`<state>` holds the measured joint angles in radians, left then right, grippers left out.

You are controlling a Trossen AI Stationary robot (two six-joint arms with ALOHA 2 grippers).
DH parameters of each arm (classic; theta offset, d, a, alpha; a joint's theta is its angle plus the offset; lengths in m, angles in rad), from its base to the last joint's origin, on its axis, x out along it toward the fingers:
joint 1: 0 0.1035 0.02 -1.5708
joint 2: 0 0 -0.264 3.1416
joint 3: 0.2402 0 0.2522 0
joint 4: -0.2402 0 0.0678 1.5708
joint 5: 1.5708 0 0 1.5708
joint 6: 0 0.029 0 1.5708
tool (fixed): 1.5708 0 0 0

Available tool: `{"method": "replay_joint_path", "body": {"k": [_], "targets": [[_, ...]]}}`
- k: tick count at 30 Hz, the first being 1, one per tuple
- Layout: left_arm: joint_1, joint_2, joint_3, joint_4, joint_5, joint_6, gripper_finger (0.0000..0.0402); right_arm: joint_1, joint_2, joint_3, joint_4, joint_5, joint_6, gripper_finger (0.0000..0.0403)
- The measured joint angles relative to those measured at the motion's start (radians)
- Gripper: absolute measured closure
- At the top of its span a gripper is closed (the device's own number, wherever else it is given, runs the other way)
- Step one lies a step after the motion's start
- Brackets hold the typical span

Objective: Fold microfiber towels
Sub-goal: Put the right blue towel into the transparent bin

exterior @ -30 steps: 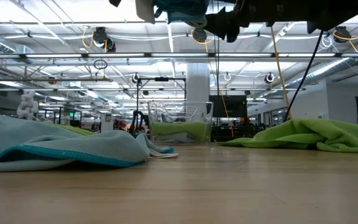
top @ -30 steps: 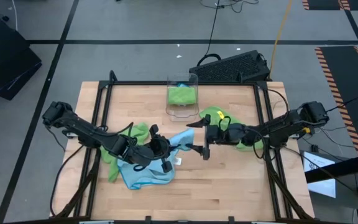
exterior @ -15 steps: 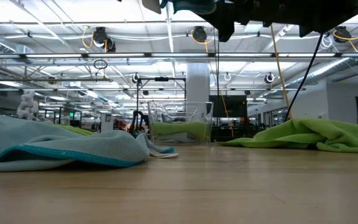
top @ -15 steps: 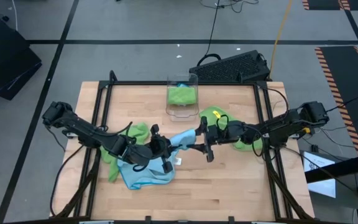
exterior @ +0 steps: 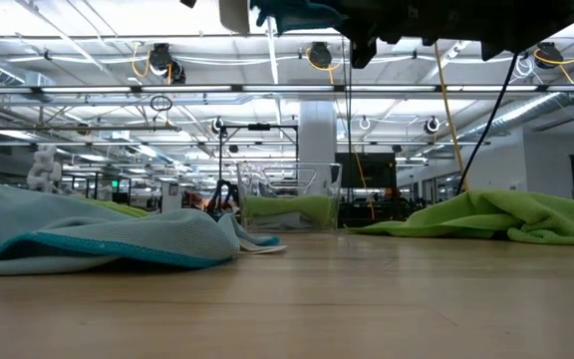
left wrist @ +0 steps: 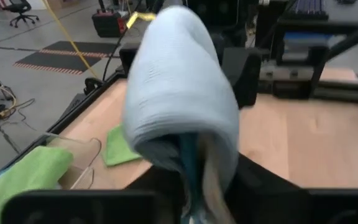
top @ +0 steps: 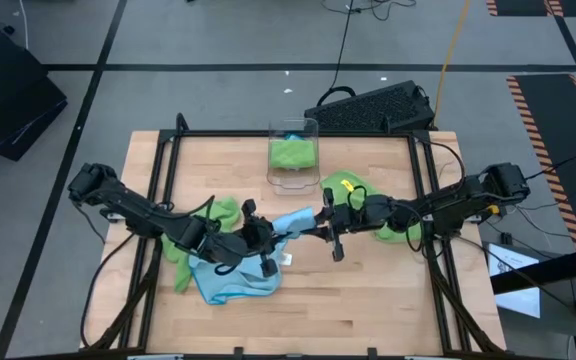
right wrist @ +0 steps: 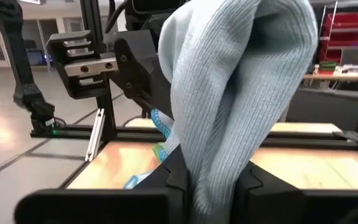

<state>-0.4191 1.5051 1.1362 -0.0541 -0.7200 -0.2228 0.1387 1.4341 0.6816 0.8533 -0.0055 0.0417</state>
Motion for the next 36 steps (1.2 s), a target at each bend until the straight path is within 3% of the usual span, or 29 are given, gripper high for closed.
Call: {"method": "replay_joint_path", "body": {"k": [9,14,20,27,36], "targets": [[-0.015,-0.053,0.000,-0.156,-0.100,0.011,0.0112,-0.003,-0.053,-0.001,-0.175,0.002,-0.004,0.0375],[-0.020,-0.147,0.000,-0.177,-0.120,0.033,0.0043,-0.024,-0.079,-0.001,-0.272,0.003,-0.002,0.0370],[0.020,-0.235,0.000,-0.165,-0.073,0.075,0.0033,-0.047,-0.082,-0.001,-0.337,0.003,-0.044,0.0371],[0.183,-0.186,0.001,-0.108,0.309,0.150,0.0044,-0.055,-0.082,-0.001,-0.378,-0.005,-0.102,0.0369],[0.340,-0.059,0.001,-0.082,0.640,0.161,0.0044,-0.055,-0.082,0.000,-0.439,-0.021,-0.155,0.0368]]}}
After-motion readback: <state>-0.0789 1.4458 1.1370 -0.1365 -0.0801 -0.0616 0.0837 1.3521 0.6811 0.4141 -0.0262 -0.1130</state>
